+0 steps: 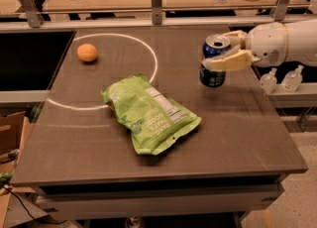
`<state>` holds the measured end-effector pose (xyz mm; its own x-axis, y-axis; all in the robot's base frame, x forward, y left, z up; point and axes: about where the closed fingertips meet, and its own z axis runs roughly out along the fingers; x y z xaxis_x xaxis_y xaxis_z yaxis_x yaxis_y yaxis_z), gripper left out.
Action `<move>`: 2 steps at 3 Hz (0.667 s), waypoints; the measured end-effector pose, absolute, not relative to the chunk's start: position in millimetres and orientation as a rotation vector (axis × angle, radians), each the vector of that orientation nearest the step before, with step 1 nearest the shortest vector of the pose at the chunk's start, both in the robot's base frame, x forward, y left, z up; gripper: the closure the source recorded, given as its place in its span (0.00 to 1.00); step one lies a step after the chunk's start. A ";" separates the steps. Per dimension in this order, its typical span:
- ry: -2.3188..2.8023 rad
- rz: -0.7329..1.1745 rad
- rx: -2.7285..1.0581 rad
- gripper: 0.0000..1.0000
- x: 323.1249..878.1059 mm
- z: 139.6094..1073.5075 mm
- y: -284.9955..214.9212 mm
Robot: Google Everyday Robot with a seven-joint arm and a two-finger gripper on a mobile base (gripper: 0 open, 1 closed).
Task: Move pepsi can near green rice chip bag
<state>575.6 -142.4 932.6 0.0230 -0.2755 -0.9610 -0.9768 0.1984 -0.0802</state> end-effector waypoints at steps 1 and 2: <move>1.419 0.942 -1.361 1.00 542.0 931.1 -128.6; 1.373 1.041 -1.425 1.00 519.6 921.9 -114.1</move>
Offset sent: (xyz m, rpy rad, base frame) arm -0.0846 0.0393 -0.0239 0.0236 0.0821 0.3347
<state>519.6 -114.1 921.9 0.0398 -0.2670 -0.9629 -0.9992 -0.0076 -0.0392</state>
